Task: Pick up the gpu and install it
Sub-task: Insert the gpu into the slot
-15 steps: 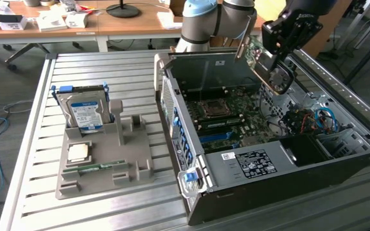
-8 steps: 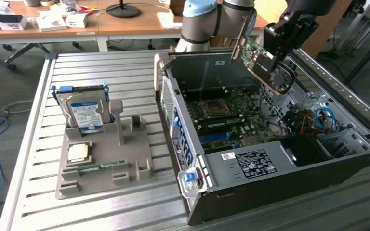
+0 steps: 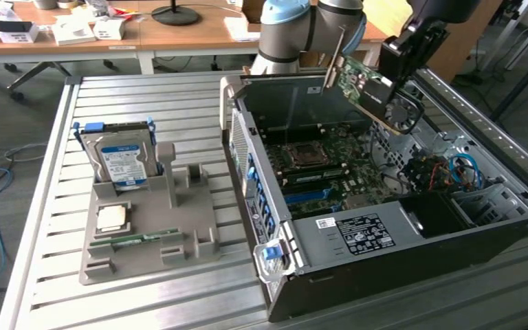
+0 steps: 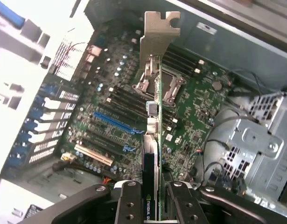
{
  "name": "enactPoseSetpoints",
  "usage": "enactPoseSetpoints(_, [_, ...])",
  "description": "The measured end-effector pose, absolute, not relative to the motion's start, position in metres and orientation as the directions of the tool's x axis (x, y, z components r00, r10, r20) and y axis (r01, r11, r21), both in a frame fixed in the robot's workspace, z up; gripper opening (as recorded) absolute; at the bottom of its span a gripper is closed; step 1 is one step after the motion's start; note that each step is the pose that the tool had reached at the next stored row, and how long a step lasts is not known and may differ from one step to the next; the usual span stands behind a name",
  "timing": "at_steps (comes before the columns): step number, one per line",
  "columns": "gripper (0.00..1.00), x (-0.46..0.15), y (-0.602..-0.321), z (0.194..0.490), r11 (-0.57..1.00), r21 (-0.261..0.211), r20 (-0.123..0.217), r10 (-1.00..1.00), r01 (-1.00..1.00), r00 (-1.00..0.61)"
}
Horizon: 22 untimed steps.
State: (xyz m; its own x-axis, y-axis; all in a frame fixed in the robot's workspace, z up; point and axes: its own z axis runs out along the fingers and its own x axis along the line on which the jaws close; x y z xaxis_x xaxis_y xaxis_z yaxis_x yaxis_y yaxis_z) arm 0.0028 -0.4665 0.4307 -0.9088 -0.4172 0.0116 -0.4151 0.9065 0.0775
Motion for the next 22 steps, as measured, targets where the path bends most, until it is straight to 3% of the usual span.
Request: enactPoseSetpoints(22, [0.26, 0.0028, -0.4665, 0.4275, 0.673, 0.077, 0.012, -0.738, -0.735, -0.675])
